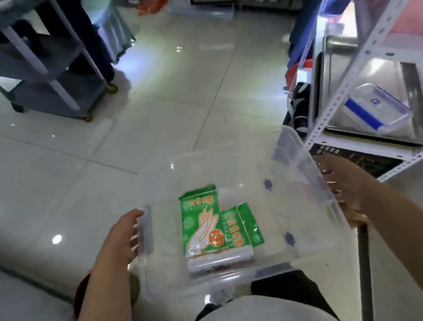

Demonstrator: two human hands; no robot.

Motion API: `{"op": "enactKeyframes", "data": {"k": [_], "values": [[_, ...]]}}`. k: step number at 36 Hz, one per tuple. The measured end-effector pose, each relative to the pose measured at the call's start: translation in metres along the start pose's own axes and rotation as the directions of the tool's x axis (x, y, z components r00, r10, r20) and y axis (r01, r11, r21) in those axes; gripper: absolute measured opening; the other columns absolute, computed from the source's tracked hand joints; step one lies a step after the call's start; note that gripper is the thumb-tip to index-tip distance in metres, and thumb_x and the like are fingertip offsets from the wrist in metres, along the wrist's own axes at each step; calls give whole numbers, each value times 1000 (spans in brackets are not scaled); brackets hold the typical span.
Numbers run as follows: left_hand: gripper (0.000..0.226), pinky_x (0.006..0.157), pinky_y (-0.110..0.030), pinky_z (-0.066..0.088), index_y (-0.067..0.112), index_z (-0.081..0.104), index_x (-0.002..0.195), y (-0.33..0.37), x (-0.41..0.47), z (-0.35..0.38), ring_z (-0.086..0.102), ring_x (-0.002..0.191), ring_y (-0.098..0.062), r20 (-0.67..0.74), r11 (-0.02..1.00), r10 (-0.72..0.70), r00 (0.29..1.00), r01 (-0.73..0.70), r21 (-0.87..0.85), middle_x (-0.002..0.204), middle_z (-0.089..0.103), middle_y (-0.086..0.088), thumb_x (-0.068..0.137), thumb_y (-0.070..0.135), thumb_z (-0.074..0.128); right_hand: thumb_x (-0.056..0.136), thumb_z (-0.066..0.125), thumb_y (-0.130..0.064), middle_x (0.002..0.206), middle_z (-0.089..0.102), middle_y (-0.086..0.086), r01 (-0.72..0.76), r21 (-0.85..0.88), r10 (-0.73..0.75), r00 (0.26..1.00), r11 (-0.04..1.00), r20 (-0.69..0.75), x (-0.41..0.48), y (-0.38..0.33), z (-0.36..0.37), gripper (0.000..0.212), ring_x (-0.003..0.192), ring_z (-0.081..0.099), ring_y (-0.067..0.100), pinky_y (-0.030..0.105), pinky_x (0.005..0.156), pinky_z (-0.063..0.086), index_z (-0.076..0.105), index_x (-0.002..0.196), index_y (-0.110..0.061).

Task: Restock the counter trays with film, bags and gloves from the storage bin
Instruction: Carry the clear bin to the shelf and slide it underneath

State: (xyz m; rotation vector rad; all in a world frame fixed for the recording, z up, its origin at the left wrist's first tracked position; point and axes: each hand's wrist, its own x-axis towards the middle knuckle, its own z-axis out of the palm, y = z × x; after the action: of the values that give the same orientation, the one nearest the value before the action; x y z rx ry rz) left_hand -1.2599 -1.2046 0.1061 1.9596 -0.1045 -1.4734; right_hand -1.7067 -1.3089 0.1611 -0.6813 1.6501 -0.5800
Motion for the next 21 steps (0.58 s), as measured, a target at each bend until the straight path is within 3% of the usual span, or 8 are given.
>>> {"op": "enactKeyframes", "data": {"k": [3, 10, 13, 18, 21], "values": [[28, 73, -35, 48, 18, 57, 103, 50, 29, 7, 55, 78, -23, 12, 999, 41, 999, -41, -9, 92, 57, -5, 83, 35, 65, 83, 66, -41, 120, 63, 12, 26, 0, -26, 999, 1000, 31, 31, -45, 12, 47, 103, 61, 33, 37, 69, 46, 60, 122, -14], [21, 65, -31, 48, 15, 63, 100, 165, 94, 42, 59, 79, -24, 1, 997, 76, 997, -76, 4, 90, 62, -6, 87, 32, 64, 82, 68, -42, 122, 61, 13, 4, -8, -3, 998, 1000, 62, 152, -135, 42, 52, 109, 58, 37, 46, 89, 48, 59, 123, -11], [16, 64, -31, 47, 16, 65, 92, 219, 118, 60, 60, 79, -24, -22, 998, 67, 998, -67, 14, 89, 63, -6, 86, 31, 66, 80, 69, -43, 113, 62, 13, -42, 19, 41, 996, 999, 74, 209, -177, 56, 47, 94, 59, 32, 38, 76, 47, 62, 113, -9], [14, 62, -32, 48, 16, 67, 88, 312, 156, 87, 61, 77, -24, -46, 999, 26, 999, -25, 29, 86, 65, -6, 83, 29, 68, 79, 68, -47, 92, 63, 7, -53, 40, 49, 992, 998, 112, 289, -254, 70, 42, 79, 58, 27, 35, 68, 44, 65, 103, -12], [14, 63, -31, 47, 17, 68, 88, 365, 182, 102, 61, 76, -23, -45, 999, 35, 998, -34, 19, 85, 66, -5, 83, 30, 68, 81, 68, -45, 97, 65, 9, -58, 46, 52, 990, 997, 132, 330, -302, 79, 41, 83, 60, 28, 36, 72, 47, 65, 103, -11]]}}
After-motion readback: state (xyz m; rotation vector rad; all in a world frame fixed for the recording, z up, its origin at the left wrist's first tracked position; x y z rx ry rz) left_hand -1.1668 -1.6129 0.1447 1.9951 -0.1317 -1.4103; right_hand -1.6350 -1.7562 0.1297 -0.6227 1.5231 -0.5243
